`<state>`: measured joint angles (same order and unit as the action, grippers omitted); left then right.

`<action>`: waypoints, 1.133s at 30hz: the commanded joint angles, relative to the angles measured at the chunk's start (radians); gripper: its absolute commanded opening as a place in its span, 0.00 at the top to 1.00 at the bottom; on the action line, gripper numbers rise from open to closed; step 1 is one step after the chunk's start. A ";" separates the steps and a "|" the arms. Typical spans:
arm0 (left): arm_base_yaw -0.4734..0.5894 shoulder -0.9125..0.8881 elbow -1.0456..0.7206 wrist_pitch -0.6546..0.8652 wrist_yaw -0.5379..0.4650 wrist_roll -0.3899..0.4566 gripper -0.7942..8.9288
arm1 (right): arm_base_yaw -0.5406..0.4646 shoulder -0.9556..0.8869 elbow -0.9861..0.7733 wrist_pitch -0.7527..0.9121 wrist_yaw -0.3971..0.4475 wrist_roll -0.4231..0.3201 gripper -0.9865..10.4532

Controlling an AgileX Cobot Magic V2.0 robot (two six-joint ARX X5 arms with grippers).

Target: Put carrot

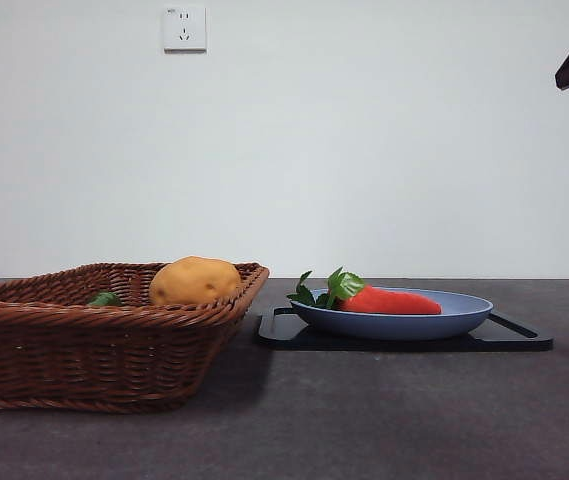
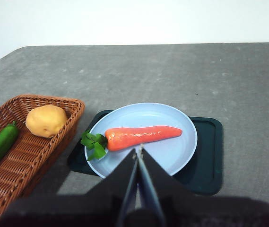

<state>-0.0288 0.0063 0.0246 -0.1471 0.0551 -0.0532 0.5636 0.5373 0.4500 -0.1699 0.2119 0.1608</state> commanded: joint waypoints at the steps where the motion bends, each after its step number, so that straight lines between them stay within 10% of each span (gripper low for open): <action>1: 0.002 -0.004 -0.003 0.026 0.000 -0.006 0.91 | 0.006 0.001 0.006 0.012 0.005 0.007 0.91; 15: 0.002 0.001 -0.003 0.025 0.000 -0.006 0.91 | 0.006 0.001 0.006 0.013 0.004 0.005 0.91; 21: 0.002 0.001 -0.003 0.026 0.000 -0.006 0.91 | -0.002 -0.060 0.005 -0.002 0.024 -0.131 0.91; 34: 0.002 0.001 -0.003 0.026 -0.001 -0.006 0.91 | -0.433 -0.451 -0.161 -0.119 -0.198 -0.203 0.91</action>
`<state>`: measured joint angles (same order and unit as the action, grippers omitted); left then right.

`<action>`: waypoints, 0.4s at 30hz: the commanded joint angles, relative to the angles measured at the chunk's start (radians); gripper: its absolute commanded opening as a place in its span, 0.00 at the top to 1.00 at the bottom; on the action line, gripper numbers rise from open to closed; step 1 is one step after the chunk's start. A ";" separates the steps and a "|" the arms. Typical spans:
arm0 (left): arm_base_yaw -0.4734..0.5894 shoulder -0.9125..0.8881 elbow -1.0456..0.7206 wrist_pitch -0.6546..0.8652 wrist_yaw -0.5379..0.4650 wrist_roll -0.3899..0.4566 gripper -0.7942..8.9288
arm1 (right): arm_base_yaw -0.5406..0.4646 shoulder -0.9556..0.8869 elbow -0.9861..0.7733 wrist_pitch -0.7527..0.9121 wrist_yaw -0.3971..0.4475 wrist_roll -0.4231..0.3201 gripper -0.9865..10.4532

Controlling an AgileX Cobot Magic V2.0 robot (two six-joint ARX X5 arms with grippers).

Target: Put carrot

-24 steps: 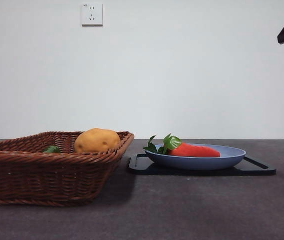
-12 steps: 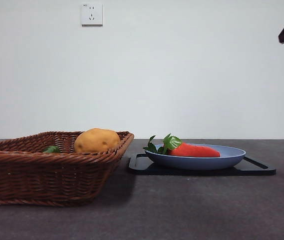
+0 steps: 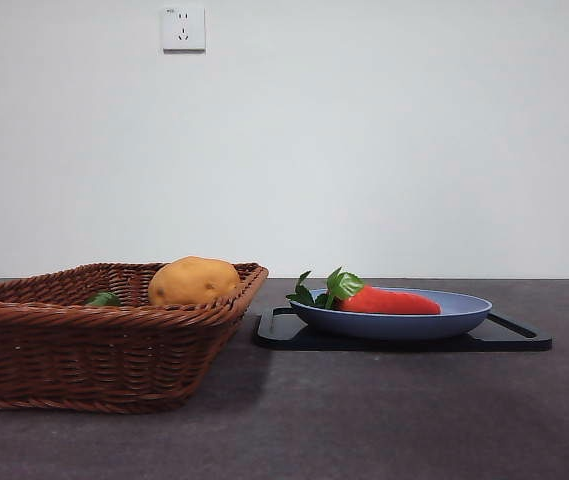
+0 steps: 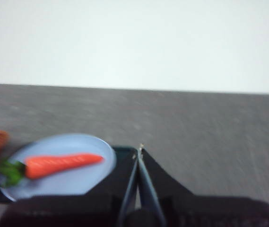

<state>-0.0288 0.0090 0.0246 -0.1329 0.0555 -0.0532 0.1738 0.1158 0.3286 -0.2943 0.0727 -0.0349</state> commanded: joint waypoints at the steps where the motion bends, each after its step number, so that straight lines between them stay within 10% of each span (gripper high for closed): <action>1: 0.002 -0.002 -0.003 0.012 0.000 -0.006 0.91 | -0.065 -0.044 -0.067 0.006 -0.095 -0.007 0.91; 12: 0.002 -0.002 -0.003 0.012 0.000 -0.006 0.91 | -0.109 -0.100 -0.276 0.048 -0.123 -0.008 0.91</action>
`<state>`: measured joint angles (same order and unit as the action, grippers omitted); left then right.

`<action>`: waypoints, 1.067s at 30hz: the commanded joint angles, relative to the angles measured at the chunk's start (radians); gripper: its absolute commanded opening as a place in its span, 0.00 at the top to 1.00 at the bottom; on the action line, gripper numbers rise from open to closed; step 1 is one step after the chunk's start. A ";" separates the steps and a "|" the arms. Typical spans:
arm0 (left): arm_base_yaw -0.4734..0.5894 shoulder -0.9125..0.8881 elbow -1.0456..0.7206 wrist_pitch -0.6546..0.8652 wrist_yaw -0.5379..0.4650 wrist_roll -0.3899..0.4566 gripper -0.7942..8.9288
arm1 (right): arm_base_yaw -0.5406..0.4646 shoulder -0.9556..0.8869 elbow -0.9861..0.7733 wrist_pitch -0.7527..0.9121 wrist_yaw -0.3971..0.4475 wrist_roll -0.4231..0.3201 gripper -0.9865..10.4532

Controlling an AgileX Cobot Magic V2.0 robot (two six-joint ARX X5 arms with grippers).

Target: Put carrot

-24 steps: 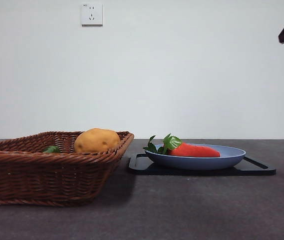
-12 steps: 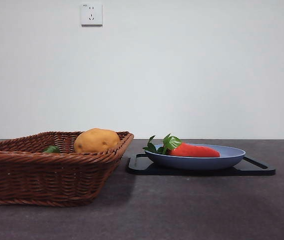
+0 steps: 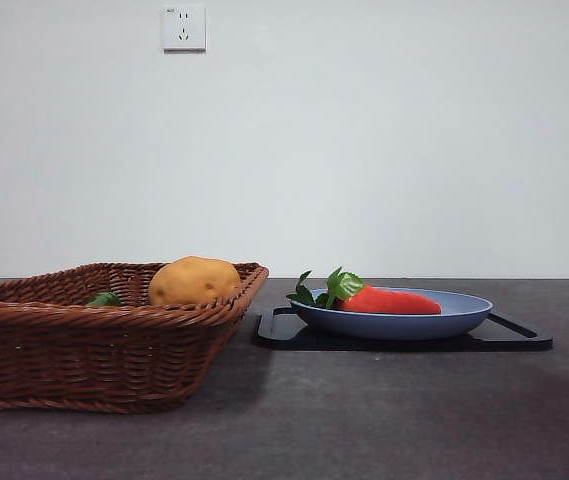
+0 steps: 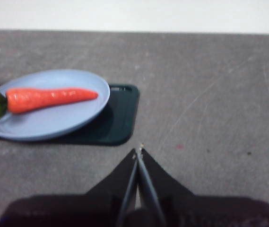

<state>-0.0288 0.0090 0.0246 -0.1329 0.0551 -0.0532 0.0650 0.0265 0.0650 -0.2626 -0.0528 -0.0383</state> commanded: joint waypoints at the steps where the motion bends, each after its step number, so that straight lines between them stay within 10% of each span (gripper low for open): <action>1: 0.002 -0.002 -0.003 0.012 0.000 -0.006 0.91 | 0.000 -0.014 -0.019 0.016 0.004 -0.005 0.91; 32: 0.002 -0.002 -0.003 0.012 0.000 -0.006 0.91 | 0.002 -0.027 -0.032 0.022 0.006 0.007 0.91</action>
